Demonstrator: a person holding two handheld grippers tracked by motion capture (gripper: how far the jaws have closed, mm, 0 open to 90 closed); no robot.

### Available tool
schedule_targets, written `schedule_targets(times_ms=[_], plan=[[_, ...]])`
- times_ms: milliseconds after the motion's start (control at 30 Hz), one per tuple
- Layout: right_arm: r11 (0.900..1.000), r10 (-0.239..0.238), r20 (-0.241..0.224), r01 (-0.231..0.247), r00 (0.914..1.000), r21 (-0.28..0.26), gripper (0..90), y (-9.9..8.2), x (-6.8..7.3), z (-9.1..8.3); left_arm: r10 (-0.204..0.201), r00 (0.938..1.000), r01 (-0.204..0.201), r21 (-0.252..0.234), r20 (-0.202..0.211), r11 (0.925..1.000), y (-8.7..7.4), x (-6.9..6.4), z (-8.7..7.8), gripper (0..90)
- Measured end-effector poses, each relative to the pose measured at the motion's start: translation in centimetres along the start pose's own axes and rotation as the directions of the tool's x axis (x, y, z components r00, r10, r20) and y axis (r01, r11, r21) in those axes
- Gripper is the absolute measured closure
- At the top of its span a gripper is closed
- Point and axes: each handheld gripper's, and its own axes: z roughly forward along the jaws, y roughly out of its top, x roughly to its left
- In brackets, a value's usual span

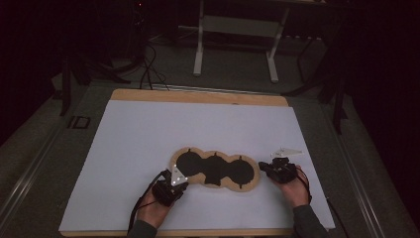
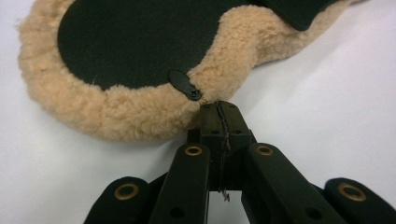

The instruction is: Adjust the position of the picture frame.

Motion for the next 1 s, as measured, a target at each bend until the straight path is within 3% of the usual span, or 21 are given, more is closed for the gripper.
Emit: schedule_targets(times_ms=[200,467,767,900,1000], plan=[[0.9989,0.040,0.002,-0.040,0.9992,0.026,89.5,0.1,-0.3,1.1,-0.029,0.9995,0.029,-0.003,-0.011,0.9996,0.3,1.1,0.4,90.0],[0.9979,0.040,0.000,-0.040,0.9992,0.050,89.9,0.5,0.1,2.3,-0.049,0.9987,0.049,-0.005,-0.015,0.9988,0.7,2.0,0.8,90.0],[0.9962,0.072,-0.013,-0.072,0.9973,0.050,90.0,0.2,0.2,2.3,-0.045,0.9988,0.045,-0.006,-0.020,0.9990,0.8,2.2,0.9,90.0],[0.9957,0.074,-0.005,-0.074,0.9972,0.056,90.0,0.2,0.5,2.2,-0.032,0.9993,0.032,0.000,-0.021,0.9995,0.8,2.0,1.1,90.0],[0.9968,0.050,-0.002,-0.050,0.9987,0.063,90.0,0.1,1.0,1.8,-0.037,0.9992,0.037,-0.003,-0.016,0.9993,0.8,2.2,1.1,90.0]])
